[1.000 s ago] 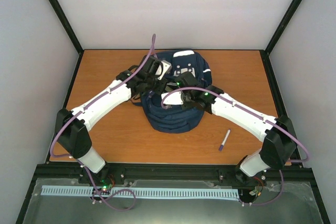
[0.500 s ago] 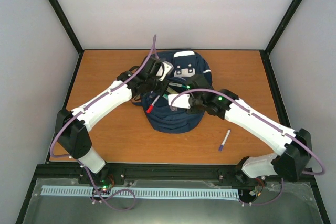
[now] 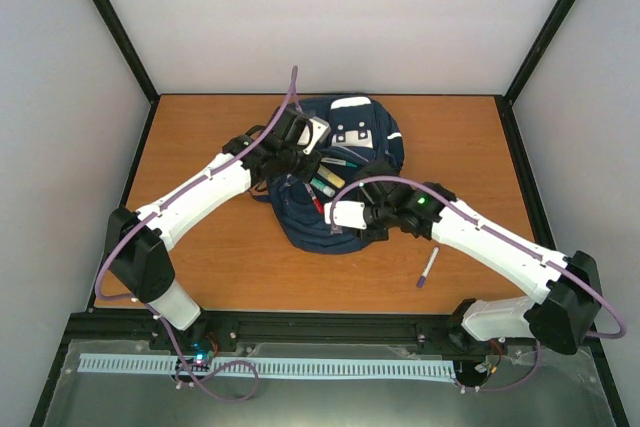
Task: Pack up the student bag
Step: Place the stationery in the student bag.
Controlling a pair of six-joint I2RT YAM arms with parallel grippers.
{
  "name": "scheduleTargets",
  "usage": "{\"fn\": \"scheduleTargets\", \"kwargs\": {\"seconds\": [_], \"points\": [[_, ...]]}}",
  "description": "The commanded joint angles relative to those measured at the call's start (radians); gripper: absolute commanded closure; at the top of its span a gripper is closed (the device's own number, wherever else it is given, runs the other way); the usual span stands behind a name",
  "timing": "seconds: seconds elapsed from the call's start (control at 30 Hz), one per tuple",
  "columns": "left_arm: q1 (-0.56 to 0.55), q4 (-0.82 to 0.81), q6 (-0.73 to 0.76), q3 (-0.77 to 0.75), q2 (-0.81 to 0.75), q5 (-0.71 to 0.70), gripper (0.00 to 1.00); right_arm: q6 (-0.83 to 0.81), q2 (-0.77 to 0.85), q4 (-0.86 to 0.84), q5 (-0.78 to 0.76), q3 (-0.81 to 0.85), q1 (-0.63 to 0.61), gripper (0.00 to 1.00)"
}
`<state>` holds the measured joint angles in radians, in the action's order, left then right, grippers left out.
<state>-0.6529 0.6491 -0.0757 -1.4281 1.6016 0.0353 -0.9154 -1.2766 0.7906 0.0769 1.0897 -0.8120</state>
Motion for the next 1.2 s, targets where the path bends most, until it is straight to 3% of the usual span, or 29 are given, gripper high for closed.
{"fn": "scheduleTargets", "kwargs": {"seconds": [0.0,0.37,0.7,0.9,1.17], "points": [[-0.004,-0.018,-0.036,-0.063,-0.026,0.021,0.99,0.063,-0.052,-0.085,0.012,0.021,-0.068,0.66],[-0.002,-0.014,-0.035,-0.061,-0.031,0.020,0.99,0.120,-0.242,-0.240,-0.127,0.140,-0.191,0.77],[-0.002,-0.013,-0.033,-0.060,-0.045,0.024,0.99,0.063,-0.345,-0.310,-0.339,0.144,-0.183,0.88],[-0.002,-0.012,-0.035,-0.060,-0.050,0.031,0.99,-0.010,-0.364,-0.381,-0.445,0.115,-0.155,0.89],[-0.002,-0.012,-0.035,-0.055,-0.058,0.031,0.99,-0.022,-0.430,-0.401,-0.468,0.156,-0.102,0.89]]}}
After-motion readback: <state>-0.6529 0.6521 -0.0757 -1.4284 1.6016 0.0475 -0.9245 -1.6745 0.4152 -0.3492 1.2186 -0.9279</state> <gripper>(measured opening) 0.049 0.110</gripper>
